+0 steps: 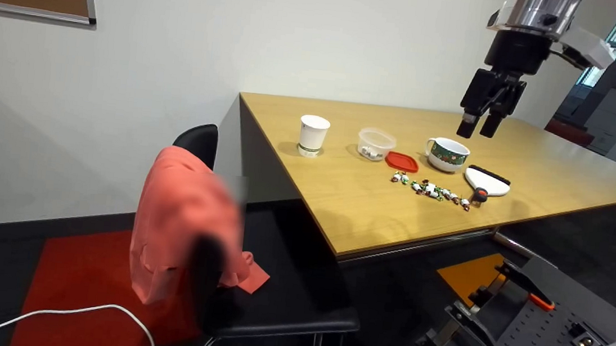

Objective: Pick up a candle from the table and put it in the bowl

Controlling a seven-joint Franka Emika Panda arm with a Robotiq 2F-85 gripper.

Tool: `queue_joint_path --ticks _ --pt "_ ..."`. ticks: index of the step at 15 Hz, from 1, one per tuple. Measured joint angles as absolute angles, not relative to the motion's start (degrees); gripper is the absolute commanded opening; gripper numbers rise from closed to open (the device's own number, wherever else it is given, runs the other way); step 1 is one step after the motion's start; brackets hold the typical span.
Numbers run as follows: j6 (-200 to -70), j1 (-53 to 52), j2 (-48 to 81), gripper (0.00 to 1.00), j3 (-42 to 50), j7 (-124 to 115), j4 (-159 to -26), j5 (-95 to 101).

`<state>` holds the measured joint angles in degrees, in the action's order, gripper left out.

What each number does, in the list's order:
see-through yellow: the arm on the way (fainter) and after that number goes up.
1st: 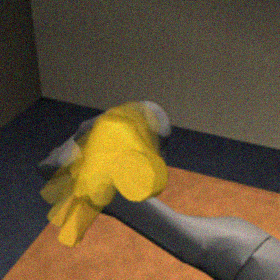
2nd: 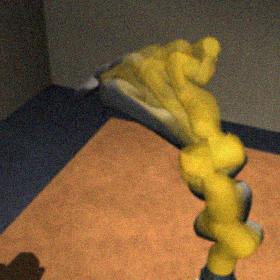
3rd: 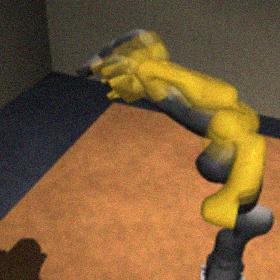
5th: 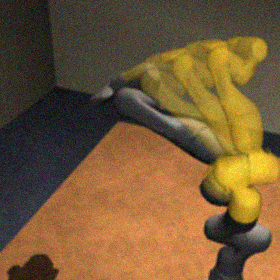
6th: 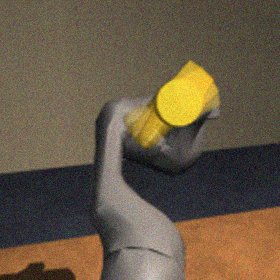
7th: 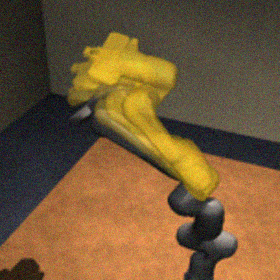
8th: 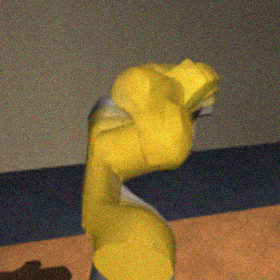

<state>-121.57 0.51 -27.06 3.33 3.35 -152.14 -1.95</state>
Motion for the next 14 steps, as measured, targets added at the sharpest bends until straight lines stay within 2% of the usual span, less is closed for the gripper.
queue_joint_path --ticks 6,14 --pt "-135.5 2.8 -21.8 1.0 3.8 1.8 -152.5 -0.2" --pt "-155.9 8.4 0.8 1.0 7.7 -0.9 -147.6 2.5"
